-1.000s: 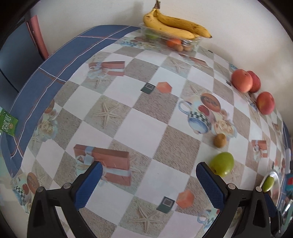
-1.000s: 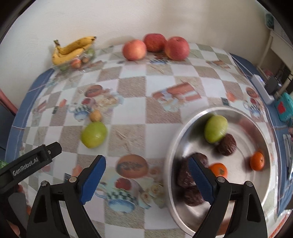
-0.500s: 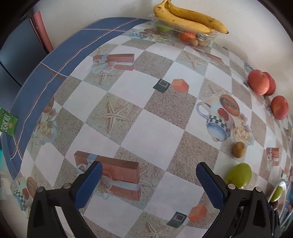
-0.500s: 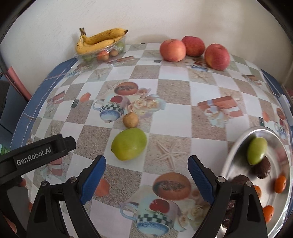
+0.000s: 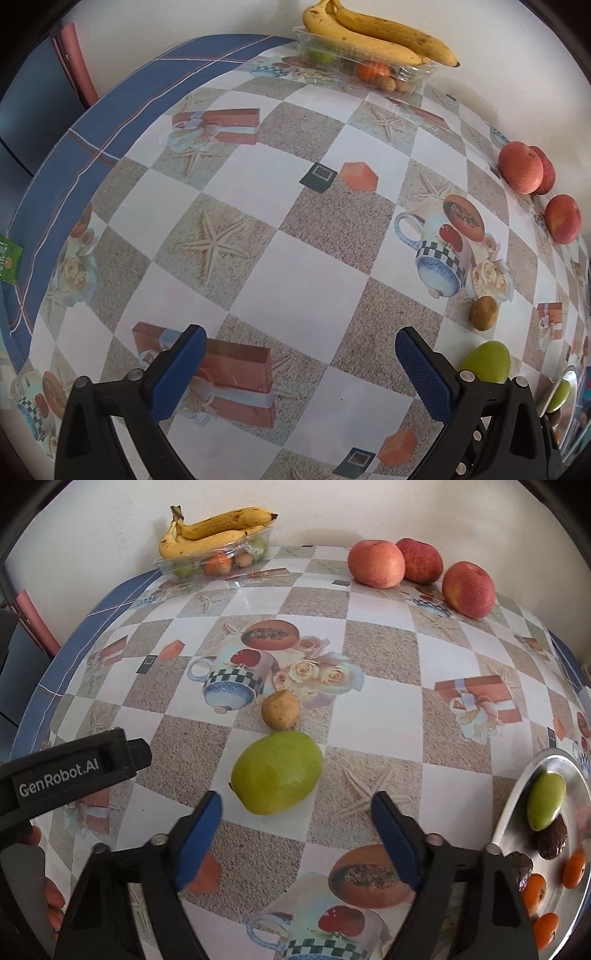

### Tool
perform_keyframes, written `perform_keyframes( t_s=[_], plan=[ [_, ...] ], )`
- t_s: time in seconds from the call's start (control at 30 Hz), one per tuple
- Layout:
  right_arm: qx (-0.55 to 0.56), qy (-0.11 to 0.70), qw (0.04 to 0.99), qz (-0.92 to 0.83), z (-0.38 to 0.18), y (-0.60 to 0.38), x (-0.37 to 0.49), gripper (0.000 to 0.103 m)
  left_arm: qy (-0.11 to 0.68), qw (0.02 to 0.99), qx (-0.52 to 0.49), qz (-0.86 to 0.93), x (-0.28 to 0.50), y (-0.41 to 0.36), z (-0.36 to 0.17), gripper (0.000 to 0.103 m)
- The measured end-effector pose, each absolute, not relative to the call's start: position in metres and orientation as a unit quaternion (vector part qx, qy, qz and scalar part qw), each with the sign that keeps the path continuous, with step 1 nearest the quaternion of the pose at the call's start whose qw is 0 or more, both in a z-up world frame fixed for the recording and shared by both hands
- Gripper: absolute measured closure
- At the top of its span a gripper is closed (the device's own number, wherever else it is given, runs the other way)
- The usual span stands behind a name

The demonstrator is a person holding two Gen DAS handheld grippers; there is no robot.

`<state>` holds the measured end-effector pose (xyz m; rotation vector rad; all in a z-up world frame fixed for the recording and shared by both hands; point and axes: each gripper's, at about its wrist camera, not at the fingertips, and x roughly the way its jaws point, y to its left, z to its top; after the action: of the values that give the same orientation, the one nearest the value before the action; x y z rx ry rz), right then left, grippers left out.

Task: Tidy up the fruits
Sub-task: 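Grasp a green pear with the right gripper while the left gripper grasps a small brown kiwi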

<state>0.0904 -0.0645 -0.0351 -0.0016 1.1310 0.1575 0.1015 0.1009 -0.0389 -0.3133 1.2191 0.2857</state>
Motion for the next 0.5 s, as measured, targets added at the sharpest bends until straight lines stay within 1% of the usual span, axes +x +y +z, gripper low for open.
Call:
perform_keyframes(
  t_s=[0.03, 0.1, 0.17, 0.2, 0.33, 0.5],
  plan=[
    [0.001, 0.536, 0.841, 0.075, -0.0356, -0.0640, 0.0907, 0.032, 0.568, 0.799, -0.146, 0.130, 0.1030, 0.0998, -0.0399, 0.000],
    [0.006, 0.534, 0.842, 0.077, -0.0357, -0.0631, 0.0911, 0.035, 0.570, 0.799, -0.146, 0.125, 0.1052, 0.0978, -0.0417, 0.000],
    [0.010, 0.531, 0.844, 0.081, -0.0341, -0.0624, 0.0905, 0.042, 0.571, 0.798, -0.149, 0.121, 0.1050, 0.0969, -0.0425, 0.000],
    [0.010, 0.529, 0.845, 0.083, -0.0333, -0.0618, 0.0904, 0.043, 0.571, 0.798, -0.150, 0.120, 0.1055, 0.0966, -0.0429, 0.000],
    [0.015, 0.525, 0.846, 0.090, -0.0300, -0.0605, 0.0906, 0.055, 0.569, 0.800, -0.156, 0.114, 0.1062, 0.0968, -0.0421, 0.000],
    [0.027, 0.521, 0.848, 0.092, -0.0263, -0.0642, 0.0908, 0.057, 0.552, 0.809, -0.185, 0.079, 0.1030, 0.0962, -0.0354, 0.000]
  ],
)
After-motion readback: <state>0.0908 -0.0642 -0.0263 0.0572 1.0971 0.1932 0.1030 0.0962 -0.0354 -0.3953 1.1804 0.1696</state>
